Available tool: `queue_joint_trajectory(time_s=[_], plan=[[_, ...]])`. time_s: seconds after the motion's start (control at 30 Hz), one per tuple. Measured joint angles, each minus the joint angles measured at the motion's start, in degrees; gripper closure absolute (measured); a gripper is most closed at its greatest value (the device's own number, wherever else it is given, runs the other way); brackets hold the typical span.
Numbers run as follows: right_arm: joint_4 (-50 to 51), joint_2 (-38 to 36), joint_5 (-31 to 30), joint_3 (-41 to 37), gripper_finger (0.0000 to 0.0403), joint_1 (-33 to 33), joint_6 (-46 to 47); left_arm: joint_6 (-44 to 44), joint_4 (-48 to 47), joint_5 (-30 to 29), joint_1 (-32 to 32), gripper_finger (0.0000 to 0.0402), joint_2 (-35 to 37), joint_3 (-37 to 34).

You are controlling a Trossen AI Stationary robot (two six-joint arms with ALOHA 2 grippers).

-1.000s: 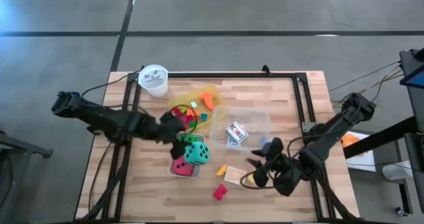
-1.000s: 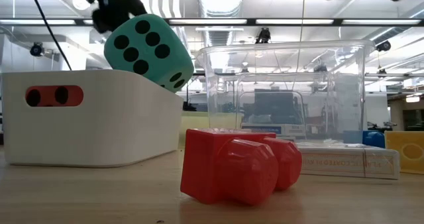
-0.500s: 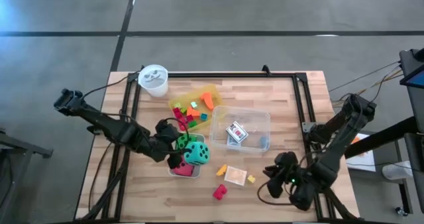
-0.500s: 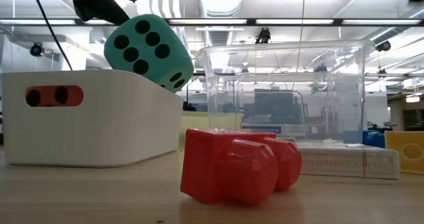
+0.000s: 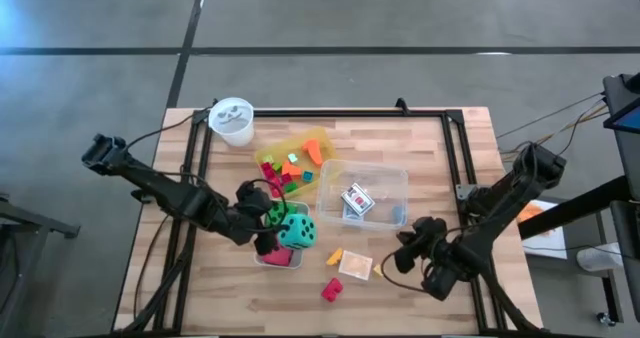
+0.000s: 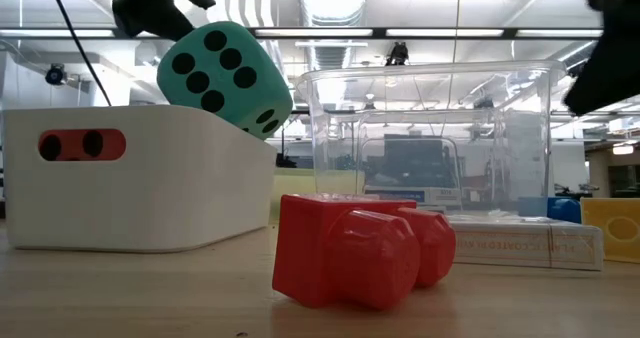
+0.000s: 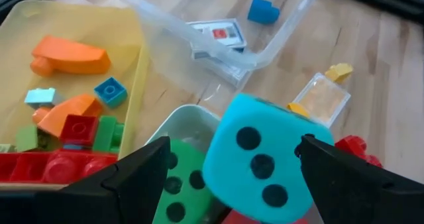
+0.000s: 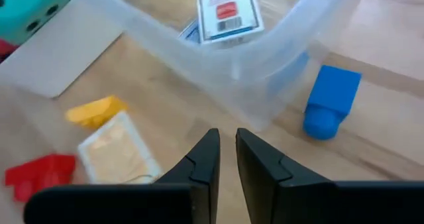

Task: Pick & Place Toys
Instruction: Put the dark blue game piece into the yellow bin

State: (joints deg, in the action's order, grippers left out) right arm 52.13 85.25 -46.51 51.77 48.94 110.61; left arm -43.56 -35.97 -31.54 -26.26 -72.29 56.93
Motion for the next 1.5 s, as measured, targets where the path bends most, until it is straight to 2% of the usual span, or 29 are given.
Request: queue_joint_trajectory(time_s=[0.27, 0.6, 0.87, 0.97, 1.13, 1.27, 1.5], plan=[[-0.03, -0.19, -1.39, -0.75, 0.0355, -6.65, -5.32, 0.02, 5.01, 0.20, 0.11, 0.0077, 0.02, -3.90], [0.77, -0.52, -1.69, -1.88, 0.0355, -12.67, -9.86, 1.60, 6.19, 0.32, 0.15, 0.0077, 0.02, -4.00], [5.89, -0.52, -3.10, -2.17, 0.0355, -15.20, -6.73, 3.10, 6.21, 0.64, 0.15, 0.0077, 0.02, -4.00], [5.98, -0.52, -0.58, -2.38, 0.0355, -15.29, -6.29, 3.27, 6.19, 0.66, 0.15, 0.0077, 0.02, -4.00], [5.81, -0.52, 7.09, -2.45, 0.0354, -13.28, -7.05, 3.65, 5.75, 0.66, 0.15, 0.0077, 0.02, -4.00], [4.42, -0.49, 8.97, -2.45, 0.0326, -11.19, -7.02, 5.46, 5.75, 0.66, 0.15, 0.0077, 0.02, -4.03], [1.38, 2.06, 8.99, -2.95, 0.0232, -10.18, -6.25, 6.16, 5.73, 0.66, 0.15, 0.0077, 0.04, -4.03]])
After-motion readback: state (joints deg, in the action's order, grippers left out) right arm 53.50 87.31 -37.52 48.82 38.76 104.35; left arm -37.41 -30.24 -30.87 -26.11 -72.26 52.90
